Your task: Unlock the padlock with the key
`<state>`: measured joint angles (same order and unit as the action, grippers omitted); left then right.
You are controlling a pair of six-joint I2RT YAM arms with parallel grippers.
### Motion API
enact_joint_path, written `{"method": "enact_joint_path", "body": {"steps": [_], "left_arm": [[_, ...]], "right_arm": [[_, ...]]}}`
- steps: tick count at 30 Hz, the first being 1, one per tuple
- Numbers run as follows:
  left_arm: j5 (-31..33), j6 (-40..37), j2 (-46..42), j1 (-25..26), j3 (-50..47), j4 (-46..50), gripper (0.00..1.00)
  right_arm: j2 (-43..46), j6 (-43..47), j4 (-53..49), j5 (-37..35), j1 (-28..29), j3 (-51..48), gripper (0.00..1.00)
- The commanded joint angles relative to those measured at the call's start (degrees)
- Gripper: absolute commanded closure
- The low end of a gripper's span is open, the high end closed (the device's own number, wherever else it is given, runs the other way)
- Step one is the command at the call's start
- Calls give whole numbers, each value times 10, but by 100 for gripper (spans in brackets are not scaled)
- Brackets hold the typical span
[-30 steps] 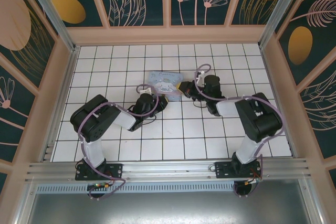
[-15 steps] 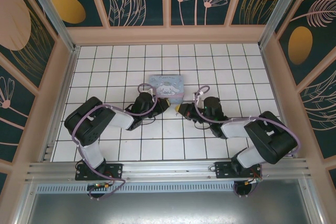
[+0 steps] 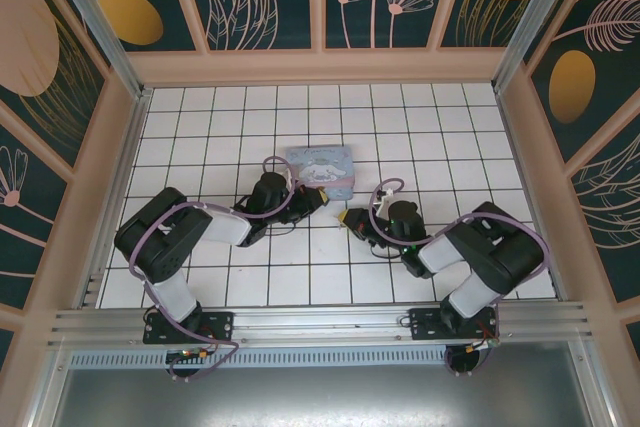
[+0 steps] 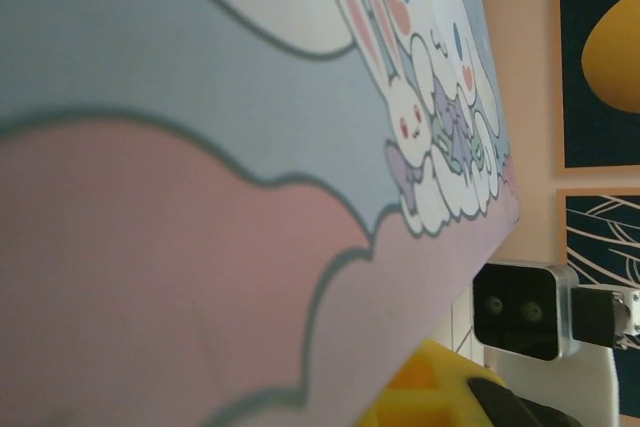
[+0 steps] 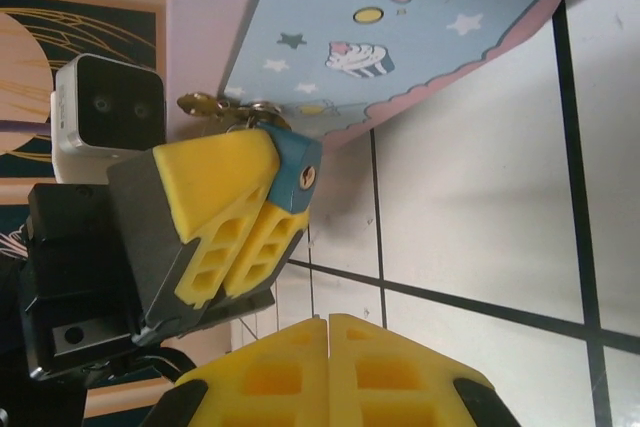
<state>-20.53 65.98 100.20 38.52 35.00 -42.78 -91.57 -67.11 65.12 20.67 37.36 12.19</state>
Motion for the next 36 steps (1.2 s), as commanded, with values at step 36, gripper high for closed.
{"method": "enact_joint_path", "body": {"steps": [36], "left_arm": [[-71,122,11,-9,-19,-95,100]], "right_arm": [[-81,-109,132,-94,25,6,100]]}}
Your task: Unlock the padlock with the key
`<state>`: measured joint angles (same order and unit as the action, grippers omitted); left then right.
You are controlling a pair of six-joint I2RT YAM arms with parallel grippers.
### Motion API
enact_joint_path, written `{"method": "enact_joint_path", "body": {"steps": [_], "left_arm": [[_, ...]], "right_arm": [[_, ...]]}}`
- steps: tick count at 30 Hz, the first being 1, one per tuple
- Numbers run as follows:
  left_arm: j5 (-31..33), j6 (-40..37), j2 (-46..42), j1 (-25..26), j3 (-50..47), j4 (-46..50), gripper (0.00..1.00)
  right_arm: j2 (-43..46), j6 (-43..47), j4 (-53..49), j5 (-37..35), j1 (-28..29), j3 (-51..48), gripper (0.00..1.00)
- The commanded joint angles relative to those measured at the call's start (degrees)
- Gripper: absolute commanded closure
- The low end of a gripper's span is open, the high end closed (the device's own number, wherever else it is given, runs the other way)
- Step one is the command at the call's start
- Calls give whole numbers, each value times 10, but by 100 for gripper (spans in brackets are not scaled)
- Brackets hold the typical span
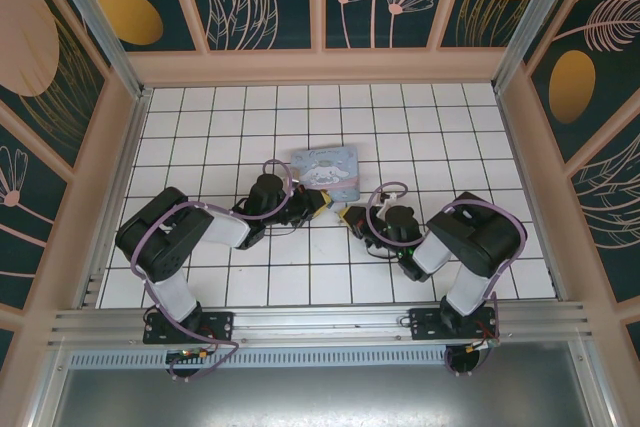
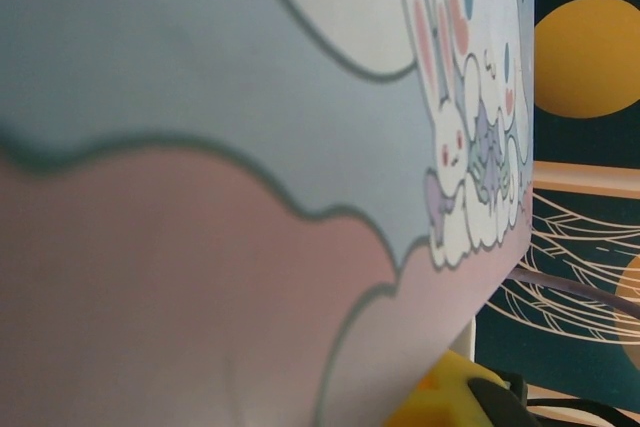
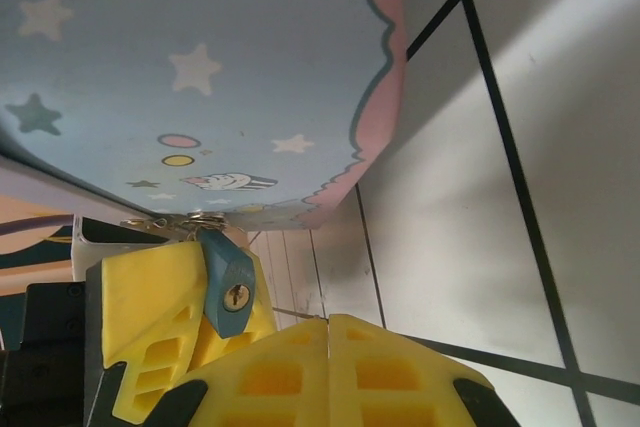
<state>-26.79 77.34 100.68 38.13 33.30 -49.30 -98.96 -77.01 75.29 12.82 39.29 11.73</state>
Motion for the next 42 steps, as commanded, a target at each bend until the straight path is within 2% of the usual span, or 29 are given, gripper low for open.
{"method": "enact_joint_path", "body": {"steps": [1,42], "left_arm": [[-8,8,7,-4,-2,-29,100],[3,-5,15,-4,-3,-23,100]], "right_arm": [[-6,-10,30,-17,7,10,100],[40,12,-40,-15,2,39,100]]}}
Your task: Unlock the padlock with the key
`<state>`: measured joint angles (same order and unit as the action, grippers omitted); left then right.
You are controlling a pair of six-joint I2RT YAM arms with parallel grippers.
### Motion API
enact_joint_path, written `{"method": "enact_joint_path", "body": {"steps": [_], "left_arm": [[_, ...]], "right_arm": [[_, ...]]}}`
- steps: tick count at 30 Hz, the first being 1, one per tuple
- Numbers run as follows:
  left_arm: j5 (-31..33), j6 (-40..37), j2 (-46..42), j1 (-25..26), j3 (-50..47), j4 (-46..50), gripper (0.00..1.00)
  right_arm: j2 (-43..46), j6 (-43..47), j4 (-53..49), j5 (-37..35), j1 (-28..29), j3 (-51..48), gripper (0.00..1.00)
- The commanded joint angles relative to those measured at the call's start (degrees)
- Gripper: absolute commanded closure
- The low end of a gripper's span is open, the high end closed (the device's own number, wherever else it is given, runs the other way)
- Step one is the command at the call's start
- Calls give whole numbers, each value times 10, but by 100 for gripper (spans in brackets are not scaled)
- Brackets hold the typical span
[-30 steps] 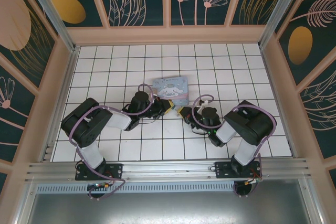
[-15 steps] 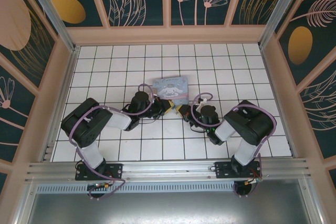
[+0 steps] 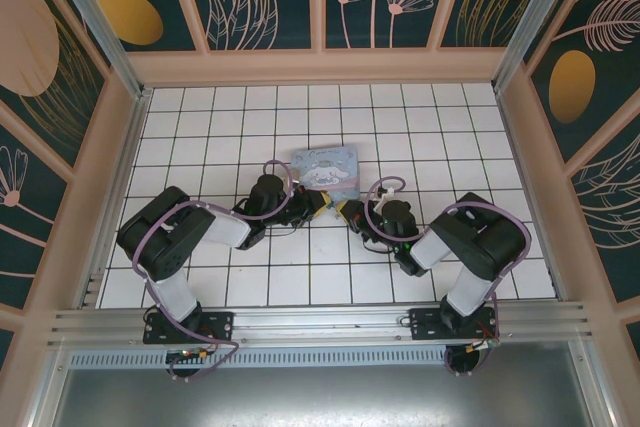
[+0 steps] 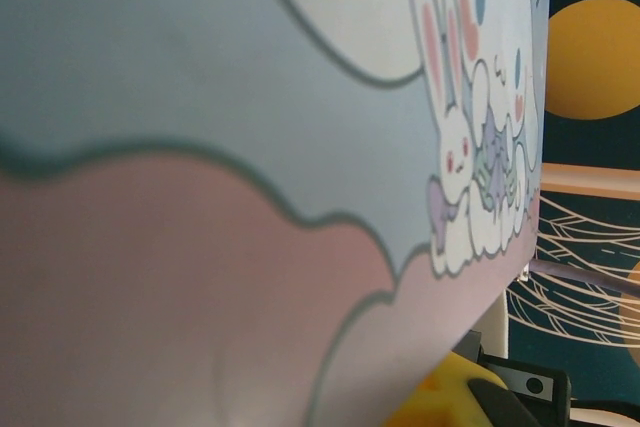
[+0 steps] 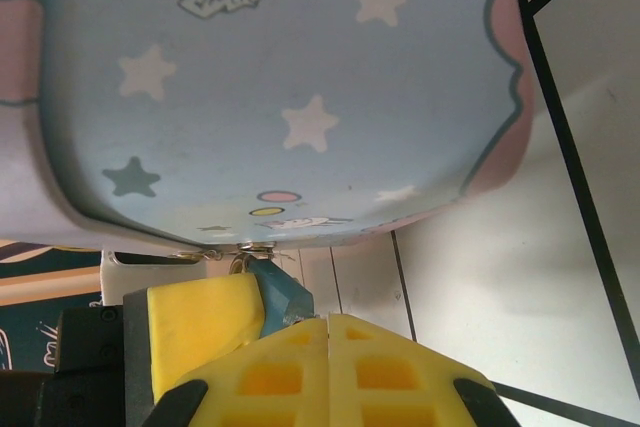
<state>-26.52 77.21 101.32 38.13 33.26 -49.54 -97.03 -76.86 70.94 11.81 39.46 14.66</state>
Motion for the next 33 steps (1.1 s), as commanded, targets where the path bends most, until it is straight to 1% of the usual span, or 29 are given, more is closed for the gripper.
{"method": "enact_joint_path", "body": {"steps": [1,14,24,33], "left_arm": [[0,-4,9,-4,-2,-21,100],[2,-5,12,-5,0,-19,100],[1,0,9,-4,0,-23,100],[-18,51,16,-4,-9,-81,100]], "right_arm": [[21,10,3,-5,0,11,100],[39,17,-17,-1,-1,19,100],[26,16,-13,4,1,23,100],[-13,-3,42,7,2,26,100]]}}
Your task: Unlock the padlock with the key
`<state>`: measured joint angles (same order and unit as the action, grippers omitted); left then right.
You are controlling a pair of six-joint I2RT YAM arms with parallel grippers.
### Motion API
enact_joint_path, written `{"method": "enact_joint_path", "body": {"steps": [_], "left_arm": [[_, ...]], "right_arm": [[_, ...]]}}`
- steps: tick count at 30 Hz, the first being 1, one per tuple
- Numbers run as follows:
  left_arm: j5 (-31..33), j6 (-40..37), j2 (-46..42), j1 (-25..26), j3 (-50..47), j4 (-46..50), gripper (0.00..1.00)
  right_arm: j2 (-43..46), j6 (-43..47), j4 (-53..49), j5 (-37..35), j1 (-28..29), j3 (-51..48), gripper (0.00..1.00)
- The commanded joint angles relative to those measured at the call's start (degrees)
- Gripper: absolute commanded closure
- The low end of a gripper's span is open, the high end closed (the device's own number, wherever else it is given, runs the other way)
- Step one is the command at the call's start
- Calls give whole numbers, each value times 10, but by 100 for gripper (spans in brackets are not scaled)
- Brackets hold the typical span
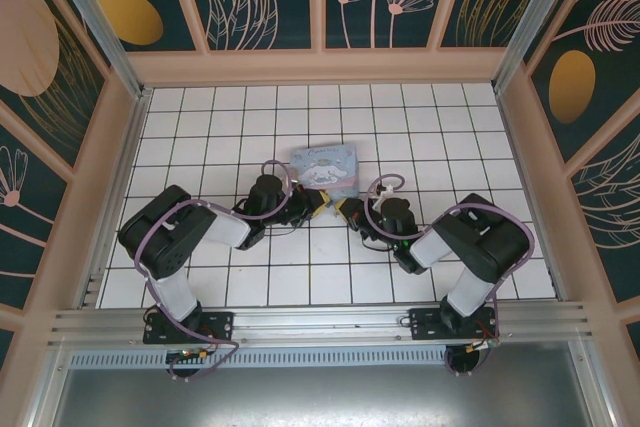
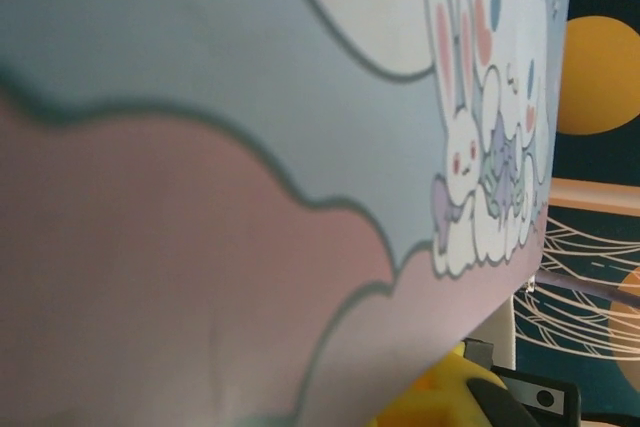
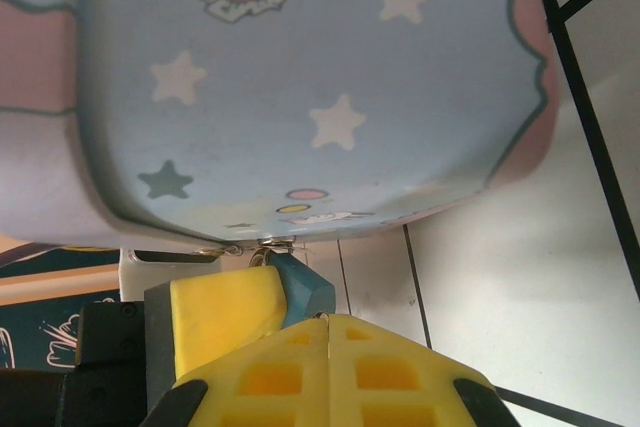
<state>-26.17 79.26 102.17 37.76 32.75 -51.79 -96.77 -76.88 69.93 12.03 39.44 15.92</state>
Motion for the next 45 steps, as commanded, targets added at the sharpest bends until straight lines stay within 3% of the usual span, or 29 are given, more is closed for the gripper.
{"method": "enact_joint_path", "body": {"steps": [1,9,18,24,45], "left_arm": [[-24,36,8,-1,-6,-64,100],[-28,38,2,-1,-6,-61,100],[-35,53,4,-1,-6,-77,100],[-41,79,9,-1,-10,-112,100],[-42,91,-14,0,8,-118,100]], "right_arm": [[-21,-6,63,5,2,14,100],[-52,-9,140,7,2,9,100],[-93,16,293,32,-14,-4,100],[-82,23,292,50,-17,10,100],[-88,-138,286,86,-41,70,100]]}}
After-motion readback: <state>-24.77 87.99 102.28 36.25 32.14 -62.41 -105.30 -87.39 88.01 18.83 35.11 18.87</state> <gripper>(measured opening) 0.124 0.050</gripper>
